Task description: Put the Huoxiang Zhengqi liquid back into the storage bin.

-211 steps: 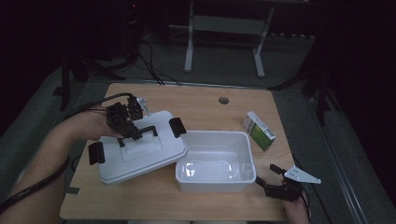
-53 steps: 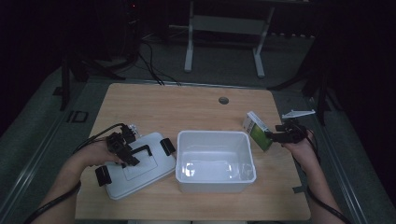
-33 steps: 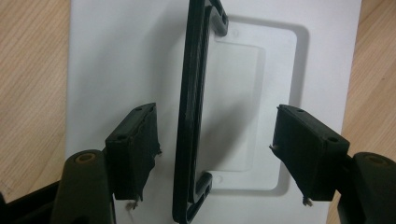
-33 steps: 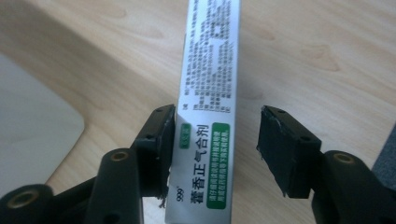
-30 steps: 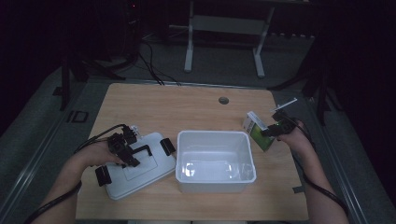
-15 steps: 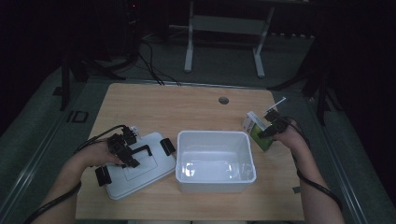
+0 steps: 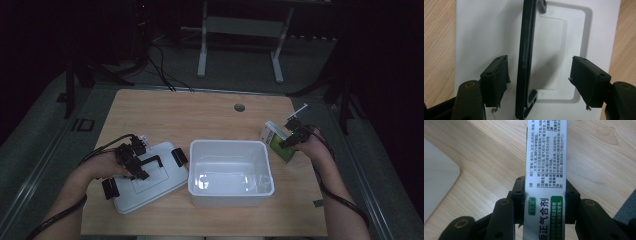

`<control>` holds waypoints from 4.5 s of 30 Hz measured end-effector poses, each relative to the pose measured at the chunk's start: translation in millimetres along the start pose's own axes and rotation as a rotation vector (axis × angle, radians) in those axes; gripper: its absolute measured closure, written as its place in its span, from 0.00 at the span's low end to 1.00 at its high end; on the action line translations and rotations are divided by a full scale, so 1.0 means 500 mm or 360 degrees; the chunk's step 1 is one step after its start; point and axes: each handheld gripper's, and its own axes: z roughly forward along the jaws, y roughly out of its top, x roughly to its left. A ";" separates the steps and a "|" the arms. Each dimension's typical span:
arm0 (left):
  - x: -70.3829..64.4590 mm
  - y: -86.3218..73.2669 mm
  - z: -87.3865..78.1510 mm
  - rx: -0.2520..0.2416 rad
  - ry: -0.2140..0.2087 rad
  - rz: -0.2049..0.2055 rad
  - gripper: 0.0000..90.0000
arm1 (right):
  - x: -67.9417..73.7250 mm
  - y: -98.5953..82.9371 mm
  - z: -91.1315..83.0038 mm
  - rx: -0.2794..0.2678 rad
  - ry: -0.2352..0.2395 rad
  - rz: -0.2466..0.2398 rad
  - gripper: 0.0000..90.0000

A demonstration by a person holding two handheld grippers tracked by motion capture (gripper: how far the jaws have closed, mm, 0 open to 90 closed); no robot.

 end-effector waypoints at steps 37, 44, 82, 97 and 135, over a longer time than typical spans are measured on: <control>-0.007 0.003 -0.011 0.0018 0.0023 0.0008 0.35 | 0.091 -0.039 -0.231 -0.0209 0.0059 -0.0328 0.71; -0.008 0.002 -0.017 0.0015 0.0023 -0.0001 0.35 | 0.154 -0.022 -0.290 -0.0266 0.0117 -0.0529 0.71; -0.009 -0.001 -0.016 0.0032 0.0027 0.0003 0.35 | 0.403 0.048 -0.244 -0.0097 0.0368 -0.1208 0.71; -0.008 -0.006 -0.010 0.0045 0.0028 -0.0001 0.35 | 0.422 0.048 -0.161 0.0004 0.0427 -0.1278 0.71; -0.007 -0.011 -0.003 0.0065 0.0046 0.0002 0.35 | 0.394 0.011 -0.030 0.0203 0.0524 -0.1239 0.70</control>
